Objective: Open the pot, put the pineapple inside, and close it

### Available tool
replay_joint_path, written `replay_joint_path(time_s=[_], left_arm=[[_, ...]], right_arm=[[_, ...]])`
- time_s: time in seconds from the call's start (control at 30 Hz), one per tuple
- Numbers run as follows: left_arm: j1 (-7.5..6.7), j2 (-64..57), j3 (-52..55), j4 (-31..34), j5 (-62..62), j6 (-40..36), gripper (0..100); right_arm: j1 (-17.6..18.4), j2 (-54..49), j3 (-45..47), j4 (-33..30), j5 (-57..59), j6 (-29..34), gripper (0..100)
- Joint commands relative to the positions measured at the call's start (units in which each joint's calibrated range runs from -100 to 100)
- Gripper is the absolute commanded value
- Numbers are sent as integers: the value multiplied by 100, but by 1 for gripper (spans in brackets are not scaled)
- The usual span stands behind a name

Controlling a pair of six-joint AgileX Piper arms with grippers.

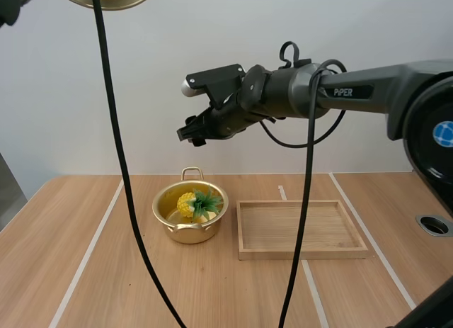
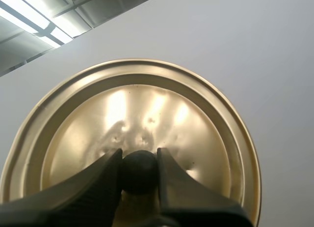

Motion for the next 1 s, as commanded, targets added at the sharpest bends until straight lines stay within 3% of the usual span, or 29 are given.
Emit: replay_joint_path(time_s=[0.0, 0.27, 0.5, 0.53, 0.57, 0.7, 0.97], left_arm=[[-10, -38, -41, -36, -113, -23, 0], [-10, -38, -41, -36, -113, -23, 0], [-10, -38, -41, -36, -113, -23, 0], [-10, -38, -41, -36, -113, -23, 0], [-10, -38, -41, -36, -113, -23, 0], [-10, -38, -41, -36, -113, -23, 0], [-10, -38, -41, -36, -113, -23, 0]], right_arm=[[-15, -334, -56, -80, -40, 0, 100], [-60, -1158, -56, -522, -40, 8, 100], [-718, -1650, -56, -928, 77, 75, 100], [-818, -1680, -56, -984, 77, 75, 94], [-936, -1707, -56, -1008, 84, 75, 78], [-1264, -1859, -56, -1018, 145, 75, 0], [-1354, -2549, -56, -947, 21, 662, 0]])
